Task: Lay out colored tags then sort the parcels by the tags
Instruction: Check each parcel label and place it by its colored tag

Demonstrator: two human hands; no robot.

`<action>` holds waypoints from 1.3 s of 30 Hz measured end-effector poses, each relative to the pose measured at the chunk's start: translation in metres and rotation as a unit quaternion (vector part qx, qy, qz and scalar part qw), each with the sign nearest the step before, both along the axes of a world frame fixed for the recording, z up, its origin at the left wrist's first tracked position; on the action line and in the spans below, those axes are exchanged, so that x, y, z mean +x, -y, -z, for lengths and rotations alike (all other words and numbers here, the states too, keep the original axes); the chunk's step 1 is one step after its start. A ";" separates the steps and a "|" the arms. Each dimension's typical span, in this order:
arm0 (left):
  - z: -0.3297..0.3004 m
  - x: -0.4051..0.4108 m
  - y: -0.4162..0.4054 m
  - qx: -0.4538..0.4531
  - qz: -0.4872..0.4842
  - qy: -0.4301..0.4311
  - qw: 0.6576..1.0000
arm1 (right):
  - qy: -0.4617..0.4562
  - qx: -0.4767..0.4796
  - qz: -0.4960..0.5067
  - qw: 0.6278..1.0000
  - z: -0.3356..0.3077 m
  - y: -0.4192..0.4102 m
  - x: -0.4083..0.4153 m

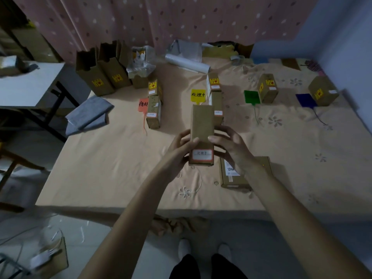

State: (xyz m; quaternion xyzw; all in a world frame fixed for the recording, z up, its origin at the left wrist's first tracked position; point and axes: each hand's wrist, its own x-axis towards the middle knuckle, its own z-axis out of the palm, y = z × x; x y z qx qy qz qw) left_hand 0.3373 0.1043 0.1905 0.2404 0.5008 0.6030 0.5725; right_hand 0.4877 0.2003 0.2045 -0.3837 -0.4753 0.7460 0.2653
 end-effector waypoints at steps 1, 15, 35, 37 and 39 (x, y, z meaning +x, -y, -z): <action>-0.007 0.001 0.000 0.003 0.004 -0.008 1.000 | -0.008 0.002 -0.001 1.000 -0.006 0.000 0.003; -0.018 0.009 -0.008 0.004 0.013 -0.007 1.000 | -0.027 0.013 0.005 1.000 -0.020 -0.005 0.018; 0.081 0.033 -0.112 -0.205 0.026 0.001 0.979 | 0.115 -0.132 0.050 0.983 0.096 -0.118 0.019; 0.094 0.027 -0.131 -0.211 0.008 0.013 0.977 | 0.121 -0.145 0.038 0.981 0.110 -0.140 0.009; 0.109 0.023 -0.147 -0.222 -0.002 0.023 0.975 | 0.130 -0.161 0.030 0.978 0.125 -0.160 0.001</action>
